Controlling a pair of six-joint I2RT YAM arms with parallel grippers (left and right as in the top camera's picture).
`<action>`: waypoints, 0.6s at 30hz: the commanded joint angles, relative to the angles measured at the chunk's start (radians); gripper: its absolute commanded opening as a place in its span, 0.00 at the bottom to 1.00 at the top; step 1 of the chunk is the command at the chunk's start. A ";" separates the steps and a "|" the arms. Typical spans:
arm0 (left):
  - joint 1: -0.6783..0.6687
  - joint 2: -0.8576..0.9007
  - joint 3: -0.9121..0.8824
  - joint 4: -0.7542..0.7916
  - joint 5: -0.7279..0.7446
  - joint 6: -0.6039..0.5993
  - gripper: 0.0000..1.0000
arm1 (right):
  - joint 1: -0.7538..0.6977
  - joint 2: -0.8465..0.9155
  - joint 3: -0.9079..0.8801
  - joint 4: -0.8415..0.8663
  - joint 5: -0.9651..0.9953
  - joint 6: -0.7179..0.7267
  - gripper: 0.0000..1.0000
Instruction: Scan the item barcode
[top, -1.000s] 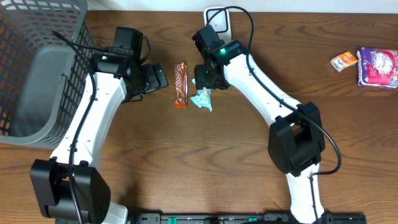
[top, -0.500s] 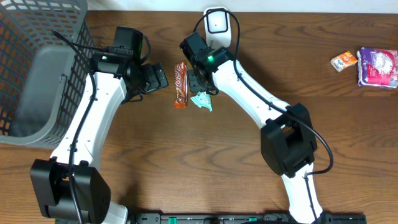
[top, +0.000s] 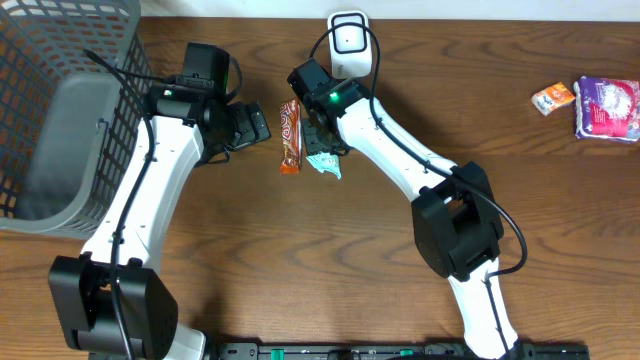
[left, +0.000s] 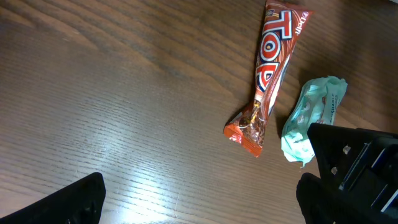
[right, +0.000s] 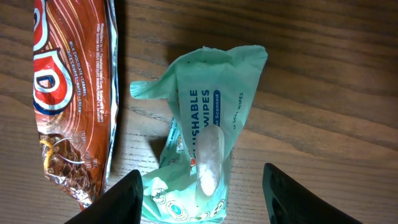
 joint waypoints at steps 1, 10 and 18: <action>0.001 0.000 0.009 -0.003 -0.013 -0.002 0.98 | -0.010 0.009 -0.009 -0.002 0.012 0.009 0.57; 0.001 0.000 0.009 -0.002 -0.013 -0.002 0.98 | -0.010 0.009 -0.021 0.032 0.011 0.009 0.57; 0.001 0.000 0.009 -0.003 -0.013 -0.002 0.98 | -0.010 0.009 -0.061 0.077 0.012 0.009 0.56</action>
